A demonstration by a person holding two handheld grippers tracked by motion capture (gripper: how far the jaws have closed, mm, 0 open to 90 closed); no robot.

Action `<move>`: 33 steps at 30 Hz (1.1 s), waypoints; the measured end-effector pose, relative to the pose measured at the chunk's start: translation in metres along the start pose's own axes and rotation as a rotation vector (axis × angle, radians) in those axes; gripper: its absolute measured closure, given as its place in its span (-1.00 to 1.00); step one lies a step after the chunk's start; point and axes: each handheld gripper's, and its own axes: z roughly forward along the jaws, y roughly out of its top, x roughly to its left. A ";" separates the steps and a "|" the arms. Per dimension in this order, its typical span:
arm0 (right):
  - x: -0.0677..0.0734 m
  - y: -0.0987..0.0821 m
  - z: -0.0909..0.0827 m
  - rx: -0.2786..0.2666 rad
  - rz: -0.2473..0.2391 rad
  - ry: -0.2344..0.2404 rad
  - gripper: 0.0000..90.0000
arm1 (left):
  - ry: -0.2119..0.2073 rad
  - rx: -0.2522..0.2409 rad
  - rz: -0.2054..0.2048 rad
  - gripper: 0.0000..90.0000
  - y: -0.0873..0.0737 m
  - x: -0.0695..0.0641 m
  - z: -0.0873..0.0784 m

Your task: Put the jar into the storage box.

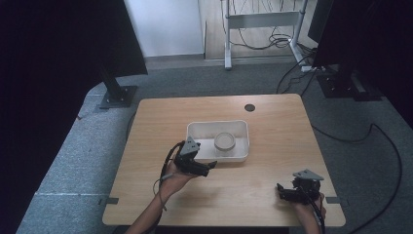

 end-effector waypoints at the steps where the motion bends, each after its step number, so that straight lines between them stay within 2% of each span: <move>1: 0.000 0.000 0.000 0.000 0.000 0.000 -0.93 | 0.000 0.000 -0.002 -0.93 -0.001 0.001 -0.001; 13: 0.000 0.000 0.000 0.001 0.001 0.000 -0.93 | 0.007 -0.017 -0.017 -0.93 -0.018 0.009 -0.020; 21: 0.000 0.000 0.000 0.000 0.000 0.000 -0.93 | 0.009 -0.025 -0.012 -0.92 -0.033 0.013 -0.029; 33: 0.000 0.000 0.000 0.000 -0.001 -0.001 -0.93 | 0.032 0.003 0.027 -0.92 -0.060 0.017 -0.038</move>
